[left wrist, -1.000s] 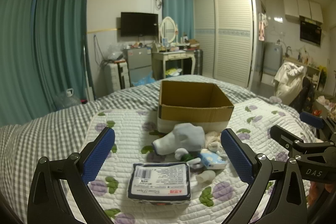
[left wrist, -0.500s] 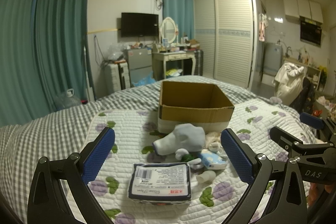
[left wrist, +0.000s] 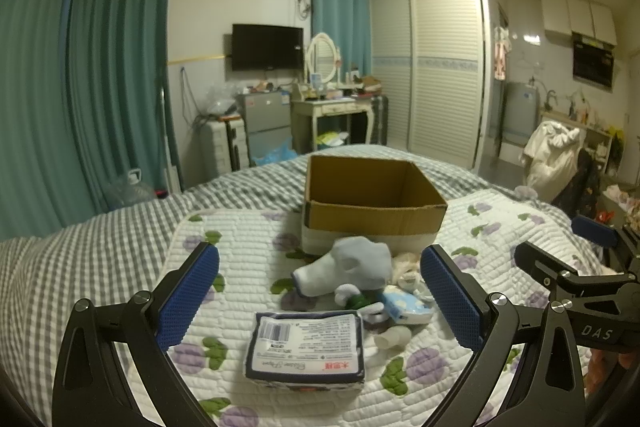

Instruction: Organize soft objects

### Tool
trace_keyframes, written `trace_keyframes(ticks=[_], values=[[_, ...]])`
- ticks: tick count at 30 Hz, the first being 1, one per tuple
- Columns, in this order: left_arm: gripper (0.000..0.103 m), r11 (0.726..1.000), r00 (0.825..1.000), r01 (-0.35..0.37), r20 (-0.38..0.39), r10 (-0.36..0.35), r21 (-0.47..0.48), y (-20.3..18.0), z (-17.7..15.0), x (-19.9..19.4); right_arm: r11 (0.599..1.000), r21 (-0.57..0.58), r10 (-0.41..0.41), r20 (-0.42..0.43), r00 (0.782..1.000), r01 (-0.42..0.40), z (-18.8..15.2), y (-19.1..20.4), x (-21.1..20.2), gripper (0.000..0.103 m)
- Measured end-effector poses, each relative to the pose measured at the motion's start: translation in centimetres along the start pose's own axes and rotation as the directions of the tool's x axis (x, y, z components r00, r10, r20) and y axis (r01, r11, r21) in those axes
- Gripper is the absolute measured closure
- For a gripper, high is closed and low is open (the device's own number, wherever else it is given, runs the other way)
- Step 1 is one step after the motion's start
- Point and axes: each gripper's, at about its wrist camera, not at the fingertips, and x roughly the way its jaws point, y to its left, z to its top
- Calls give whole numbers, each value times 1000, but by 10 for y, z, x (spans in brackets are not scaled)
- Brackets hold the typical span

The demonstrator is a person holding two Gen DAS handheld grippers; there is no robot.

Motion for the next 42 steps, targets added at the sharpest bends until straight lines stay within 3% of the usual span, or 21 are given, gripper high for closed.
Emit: trace_keyframes(ticks=[15,18,23,28,31,33,35,40,42], values=[[0,1000,1000,-16,8,16,-3,-7,6,-9,999,-36,1,2,1000,-1,1,-6,-13,0],[0,999,999,-32,-35,32,-10,-14,-1,1,997,-67,28,-51,998,-32,-2,-10,-10,0],[1,1000,995,-15,-103,15,-3,-25,-23,31,997,-58,33,-158,987,-42,-26,-17,33,2],[1,999,988,-32,-147,38,41,-30,-40,58,995,-44,76,-270,960,-91,-52,-8,93,20],[1,999,985,-34,-165,40,41,-28,-44,67,993,-58,79,-312,947,-102,-60,-3,121,37],[3,998,985,-34,-169,41,48,-29,-45,69,992,-44,93,-337,937,-115,-63,-6,133,64],[6,998,985,-20,-172,30,59,-35,-45,70,991,-6,128,-322,938,-137,-61,-14,132,78],[7,997,975,56,-218,-43,54,-64,-51,79,994,-12,99,-263,960,-106,-46,-33,113,80],[16,994,970,73,-239,-52,79,-81,-54,85,995,17,104,-252,962,-103,-42,-44,110,80]])
